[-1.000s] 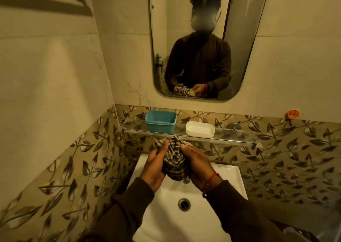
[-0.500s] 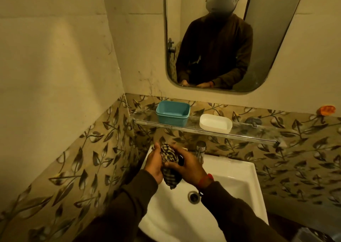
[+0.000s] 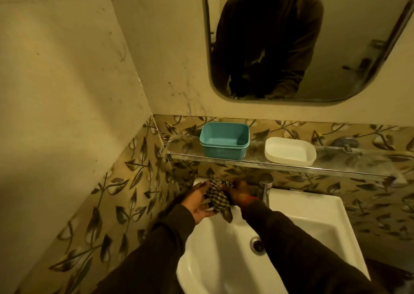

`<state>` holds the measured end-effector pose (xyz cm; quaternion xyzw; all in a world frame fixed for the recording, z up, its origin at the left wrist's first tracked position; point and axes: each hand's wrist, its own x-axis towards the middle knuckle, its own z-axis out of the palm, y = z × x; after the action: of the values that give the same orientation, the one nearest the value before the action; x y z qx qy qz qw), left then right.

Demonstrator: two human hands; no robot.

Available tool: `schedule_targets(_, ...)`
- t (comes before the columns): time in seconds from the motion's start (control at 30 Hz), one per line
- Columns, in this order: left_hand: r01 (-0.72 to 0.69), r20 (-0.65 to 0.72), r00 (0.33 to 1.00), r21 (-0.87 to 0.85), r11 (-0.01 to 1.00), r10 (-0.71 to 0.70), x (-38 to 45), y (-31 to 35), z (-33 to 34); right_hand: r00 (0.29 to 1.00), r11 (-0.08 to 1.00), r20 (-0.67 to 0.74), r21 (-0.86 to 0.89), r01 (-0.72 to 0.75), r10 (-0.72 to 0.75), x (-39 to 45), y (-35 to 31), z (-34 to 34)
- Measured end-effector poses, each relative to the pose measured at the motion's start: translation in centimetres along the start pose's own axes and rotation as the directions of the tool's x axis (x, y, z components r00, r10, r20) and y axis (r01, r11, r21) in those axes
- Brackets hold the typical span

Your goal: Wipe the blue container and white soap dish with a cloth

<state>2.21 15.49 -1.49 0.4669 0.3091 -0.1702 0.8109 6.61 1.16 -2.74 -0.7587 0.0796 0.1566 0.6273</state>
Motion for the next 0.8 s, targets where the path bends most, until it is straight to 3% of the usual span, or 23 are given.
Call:
schedule_targets(0.23, -0.179, -0.097, 0.979, 0.021, 0.984, 0.181, 3.8, 1.0, -0.7, 0.988, 0.956, 0.026, 0.251, -0.152, 0.151, 3.8, 1.4, 3.6)
schedule_targets(0.37, -0.258, -0.103, 0.959, 0.059, 0.964, 0.263, 5.0, 0.9, -2.0, 0.992, 0.982, 0.040, 0.143, -0.121, 0.116, 5.5, 1.6, 3.9)
schedule_targets(0.5, -0.270, -0.102, 0.956, 0.047, 0.962, 0.273, 5.2, -0.4, -3.4, 0.999, 0.967, 0.006, 0.252, -0.042, 0.042, 5.0, 2.0, 4.7)
schedule_targets(0.63, -0.269, -0.106, 0.950, 0.207, 0.941, 0.295, 5.2, -1.5, -3.1, 0.998, 0.997, -0.018, -0.047, 0.064, -0.065, 3.9, 2.8, 4.7)
schedule_targets(0.8, -0.342, -0.236, 0.877, 0.303, 0.890, 0.418, 4.2, -1.3, -2.1, 0.954, 0.960, -0.139, -0.130, 0.249, -0.267, 1.8, 4.8, 3.2)
